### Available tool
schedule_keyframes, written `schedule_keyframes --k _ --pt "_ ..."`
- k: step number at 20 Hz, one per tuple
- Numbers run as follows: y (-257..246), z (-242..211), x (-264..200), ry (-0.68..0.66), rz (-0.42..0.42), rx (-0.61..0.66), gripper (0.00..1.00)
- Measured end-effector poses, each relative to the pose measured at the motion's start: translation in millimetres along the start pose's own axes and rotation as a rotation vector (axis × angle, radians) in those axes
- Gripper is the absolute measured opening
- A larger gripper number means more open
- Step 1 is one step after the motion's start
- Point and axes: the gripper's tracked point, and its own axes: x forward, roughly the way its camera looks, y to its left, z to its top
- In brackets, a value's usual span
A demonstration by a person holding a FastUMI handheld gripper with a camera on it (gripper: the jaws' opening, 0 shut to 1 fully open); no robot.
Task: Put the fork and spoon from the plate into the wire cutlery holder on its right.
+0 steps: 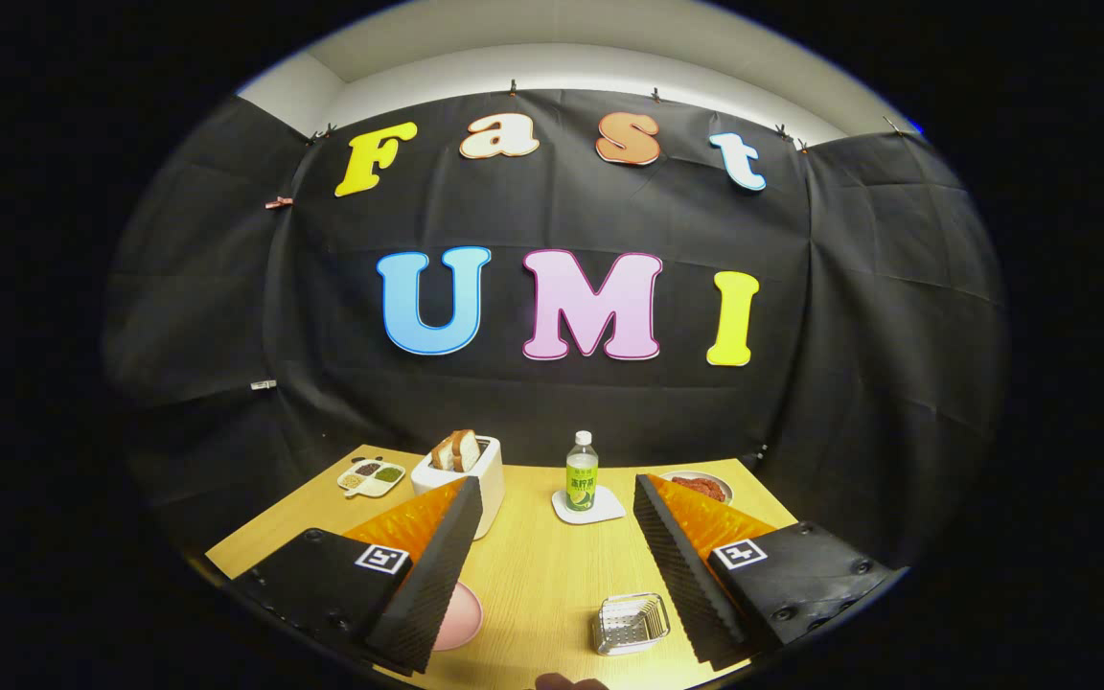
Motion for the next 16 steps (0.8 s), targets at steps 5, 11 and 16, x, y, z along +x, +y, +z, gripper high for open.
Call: schedule_keyframes --k 5,11,16 --pt "-10 -5 3 0.016 -0.038 0.009 0.99" --pt "-10 -20 9 0.066 -0.052 0.010 0.99" --pt "13 -45 19 0.162 -0.004 0.004 0.99"
